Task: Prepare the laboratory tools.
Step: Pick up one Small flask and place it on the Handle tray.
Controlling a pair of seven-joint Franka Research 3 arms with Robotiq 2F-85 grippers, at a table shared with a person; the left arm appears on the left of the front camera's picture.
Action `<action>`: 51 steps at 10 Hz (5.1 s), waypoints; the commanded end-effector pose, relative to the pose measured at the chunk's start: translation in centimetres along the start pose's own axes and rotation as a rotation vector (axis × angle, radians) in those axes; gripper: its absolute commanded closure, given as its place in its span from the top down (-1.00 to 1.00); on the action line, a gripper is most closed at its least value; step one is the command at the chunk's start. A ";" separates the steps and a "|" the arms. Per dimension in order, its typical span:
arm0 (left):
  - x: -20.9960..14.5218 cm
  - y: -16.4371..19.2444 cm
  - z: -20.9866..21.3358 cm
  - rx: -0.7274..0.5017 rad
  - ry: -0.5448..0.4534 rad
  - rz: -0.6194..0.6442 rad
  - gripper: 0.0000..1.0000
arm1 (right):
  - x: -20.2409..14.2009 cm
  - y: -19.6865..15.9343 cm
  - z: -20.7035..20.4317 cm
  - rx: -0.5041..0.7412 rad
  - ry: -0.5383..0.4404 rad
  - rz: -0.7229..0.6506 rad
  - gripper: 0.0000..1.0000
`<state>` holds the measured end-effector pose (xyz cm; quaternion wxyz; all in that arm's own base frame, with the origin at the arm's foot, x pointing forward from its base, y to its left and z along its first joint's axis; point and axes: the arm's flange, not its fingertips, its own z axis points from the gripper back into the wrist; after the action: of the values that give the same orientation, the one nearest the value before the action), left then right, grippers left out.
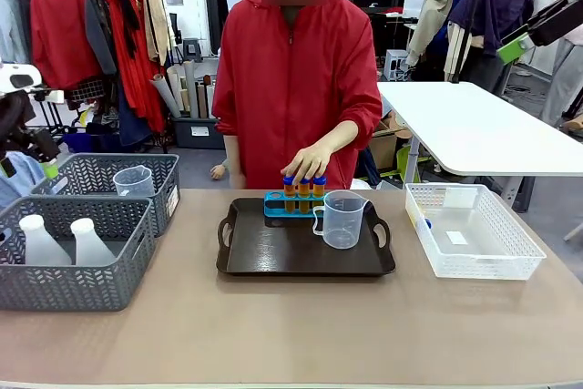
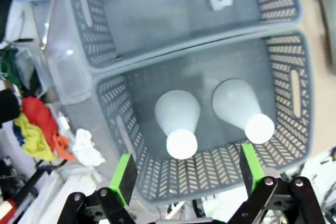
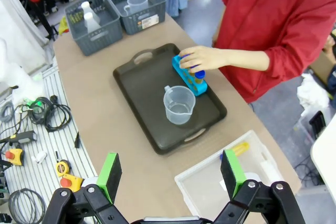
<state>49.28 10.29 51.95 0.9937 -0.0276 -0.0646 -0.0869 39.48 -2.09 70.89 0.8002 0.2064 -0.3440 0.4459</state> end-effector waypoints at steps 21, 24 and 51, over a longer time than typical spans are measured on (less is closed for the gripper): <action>-4.5 -0.1 -8.7 0.107 0.006 0.130 1.00 | 0.1 0.1 0.1 0.009 -0.012 0.007 1.00; -3.8 -0.2 -9.1 0.108 0.009 0.119 1.00 | 0.1 0.1 0.1 0.009 -0.012 0.007 1.00; -5.5 -6.4 21.4 0.071 -0.037 -0.115 -1.00 | 0.1 0.1 0.1 0.009 -0.012 0.007 1.00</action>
<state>39.74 5.90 71.48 0.9876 0.0123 -0.0897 -0.1283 39.49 -2.10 70.88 0.8003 0.2064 -0.3439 0.4458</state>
